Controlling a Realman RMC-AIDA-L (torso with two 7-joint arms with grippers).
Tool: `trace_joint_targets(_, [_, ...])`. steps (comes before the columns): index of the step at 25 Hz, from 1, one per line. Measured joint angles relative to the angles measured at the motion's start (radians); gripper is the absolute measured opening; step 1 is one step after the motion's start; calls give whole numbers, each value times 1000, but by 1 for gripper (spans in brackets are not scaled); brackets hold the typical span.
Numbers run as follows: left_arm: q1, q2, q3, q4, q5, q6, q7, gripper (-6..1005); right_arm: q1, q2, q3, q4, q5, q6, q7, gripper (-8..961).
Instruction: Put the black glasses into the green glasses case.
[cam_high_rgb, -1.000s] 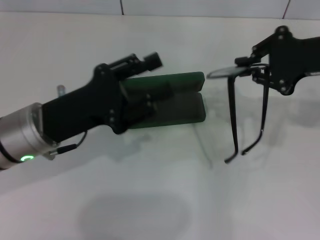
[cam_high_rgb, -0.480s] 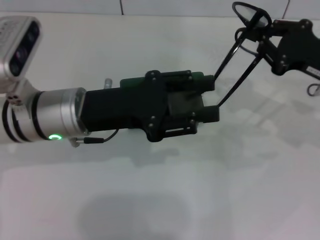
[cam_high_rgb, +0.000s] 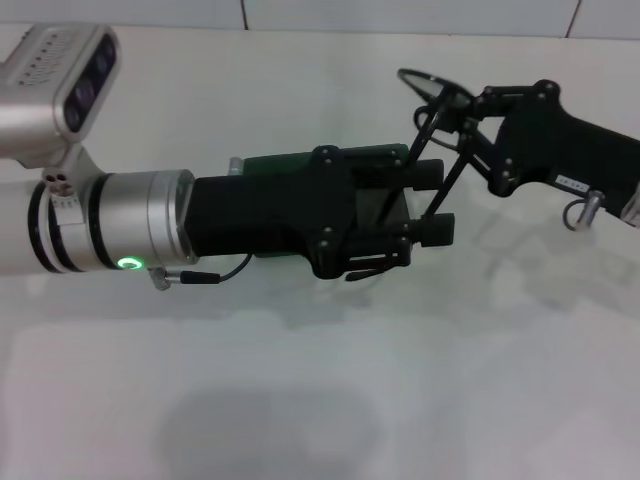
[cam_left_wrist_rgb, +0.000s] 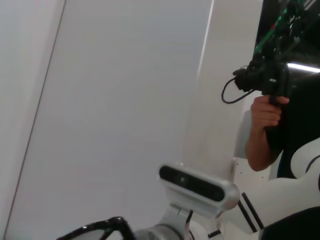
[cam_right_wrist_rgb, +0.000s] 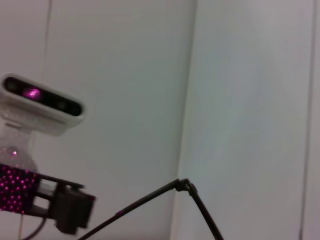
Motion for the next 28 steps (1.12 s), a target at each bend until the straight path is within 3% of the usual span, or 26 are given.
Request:
trace_joint_targets(10, [-14,-1,0,0,27,-52,-45,578,6,0,-104,-13,18,-36,-7,101])
trace_joint_targets(21, [-16,6,-1,12,28,-46,-53,583,6,-1,-104,-9,15,-4,-6,101])
trace_joint_targets(28, [-21,6,-4,13,28,-60,-54,586,18,-2,-161,-12,10,-4,0,101])
